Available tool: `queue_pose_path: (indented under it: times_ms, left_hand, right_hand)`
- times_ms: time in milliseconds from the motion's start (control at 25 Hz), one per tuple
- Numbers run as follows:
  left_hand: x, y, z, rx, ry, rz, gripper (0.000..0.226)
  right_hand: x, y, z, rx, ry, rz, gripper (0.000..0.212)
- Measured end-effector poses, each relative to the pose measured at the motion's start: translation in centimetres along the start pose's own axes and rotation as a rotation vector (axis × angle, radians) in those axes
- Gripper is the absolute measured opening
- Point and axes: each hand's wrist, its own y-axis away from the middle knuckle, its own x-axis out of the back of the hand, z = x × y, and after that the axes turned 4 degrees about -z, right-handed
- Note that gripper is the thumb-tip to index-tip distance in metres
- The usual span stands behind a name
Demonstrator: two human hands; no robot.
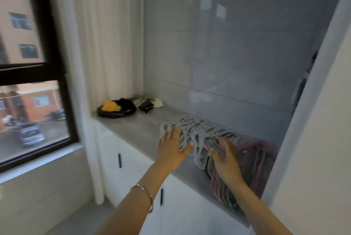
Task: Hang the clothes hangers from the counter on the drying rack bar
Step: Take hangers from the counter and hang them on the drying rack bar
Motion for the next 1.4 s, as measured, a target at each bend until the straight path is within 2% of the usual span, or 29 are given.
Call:
queue_pose_path:
  times_ms: [280, 400, 520, 600, 720, 880, 1040, 1120, 1200, 1400]
  left_hand:
    - [-11.2, -11.3, -1.5, -0.189, 0.036, -0.358, 0.076]
    - [-15.4, -13.2, -2.3, -0.233, 0.021, -0.5, 0.075]
    - [-18.3, -13.5, -2.7, -0.281, 0.027, -0.616, 0.072]
    - [-19.3, -13.5, -2.5, -0.277, 0.023, -0.662, 0.072]
    - [-20.1, -13.6, -2.3, -0.261, 0.037, -0.696, 0.072]
    - [-19.3, -14.1, -2.0, -0.255, 0.126, -0.676, 0.07]
    - [-16.4, -14.3, -0.7, -0.244, 0.393, -0.574, 0.063]
    - [-13.4, -13.9, 0.2, -0.203, 0.617, -0.493, 0.056]
    - [-9.6, -13.2, 1.2, -0.124, 0.746, -0.425, 0.049]
    - [-2.3, -11.7, 0.2, 0.261, 1.166, -0.27, 0.061]
  right_hand:
    - [-3.3, -3.1, 8.5, -0.355, 0.04, 0.214, 0.045]
    - [-3.5, -3.0, 11.6, -0.503, 0.17, 0.305, 0.047]
    - [-3.6, -2.3, 14.7, -0.704, 0.259, 0.298, 0.045]
    - [-3.3, -1.7, 15.8, -0.746, 0.252, 0.293, 0.032]
    - [-2.5, -1.5, 15.7, -0.715, 0.273, 0.384, 0.02]
    - [-2.1, -2.7, 12.7, -0.621, 0.277, 0.541, 0.025]
    - [-1.3, -5.4, 8.2, -0.421, 0.037, 0.676, 0.024]
    - [-1.6, -6.1, 5.6, -0.329, -0.094, 0.591, 0.023]
    - [-2.4, -6.2, 3.0, -0.24, -0.211, 0.452, 0.02]
    - [-4.0, -4.4, -2.8, -0.093, -0.43, 0.146, 0.023]
